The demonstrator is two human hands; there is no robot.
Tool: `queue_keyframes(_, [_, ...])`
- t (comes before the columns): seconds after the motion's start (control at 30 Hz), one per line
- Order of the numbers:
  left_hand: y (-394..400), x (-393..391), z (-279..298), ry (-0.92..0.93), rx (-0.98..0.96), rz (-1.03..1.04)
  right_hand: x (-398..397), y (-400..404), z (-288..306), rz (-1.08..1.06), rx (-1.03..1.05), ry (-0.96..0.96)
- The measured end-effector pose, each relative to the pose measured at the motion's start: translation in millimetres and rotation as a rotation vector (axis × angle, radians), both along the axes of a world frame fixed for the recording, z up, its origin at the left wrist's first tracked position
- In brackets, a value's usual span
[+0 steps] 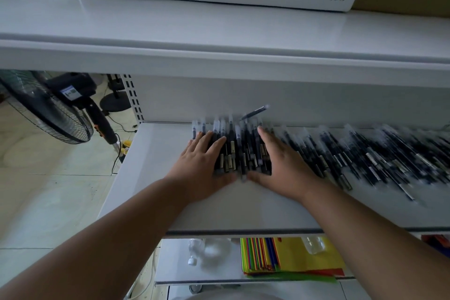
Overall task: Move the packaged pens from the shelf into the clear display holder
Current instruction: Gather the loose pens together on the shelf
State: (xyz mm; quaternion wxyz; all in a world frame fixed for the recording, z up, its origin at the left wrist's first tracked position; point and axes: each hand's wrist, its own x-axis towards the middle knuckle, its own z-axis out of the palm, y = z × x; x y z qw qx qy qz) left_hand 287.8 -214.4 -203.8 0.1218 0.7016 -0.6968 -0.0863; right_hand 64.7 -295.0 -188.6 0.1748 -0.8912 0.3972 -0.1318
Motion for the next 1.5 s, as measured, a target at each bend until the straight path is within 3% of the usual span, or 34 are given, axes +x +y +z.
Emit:
queue_keyframes(0.13, [0, 0, 0, -0.002, -0.001, -0.008, 6, 0, 8, 0.007, -0.041, -0.096])
queue_keyframes(0.23, [0, 1, -3, -0.009, -0.015, -0.004, 17, -10, 13, -0.157, -0.029, -0.348])
queue_keyframes(0.3, [1, 0, -4, -0.027, -0.015, -0.005, 21, -14, 15, -0.223, -0.07, -0.419])
queue_keyframes(0.63, [-1, -3, 0, -0.039, 0.009, 0.021, 28, -11, 3, -0.223, -0.188, -0.159])
queue_keyframes(0.8, [-3, -6, 4, 0.004, 0.04, 0.011, 21, 6, -1, -0.184, -0.202, -0.17])
queue_keyframes(1.0, [-8, -10, 5, 0.003, 0.061, 0.027, 12, 7, -2, -0.055, 0.059, 0.188])
queue_keyframes(1.1, [-6, -2, 13, 0.147, 0.062, 0.013, 14, 0, 3, -0.028, 0.062, 0.17])
queue_keyframes(1.2, [-6, 8, 19, 0.354, 0.032, 0.129, 6, 0, 2, -0.059, 0.078, 0.202])
queue_keyframes(1.5, [-26, -25, 13, 0.26, 0.036, 0.223, 16, -11, -4, -0.155, 0.163, 0.155])
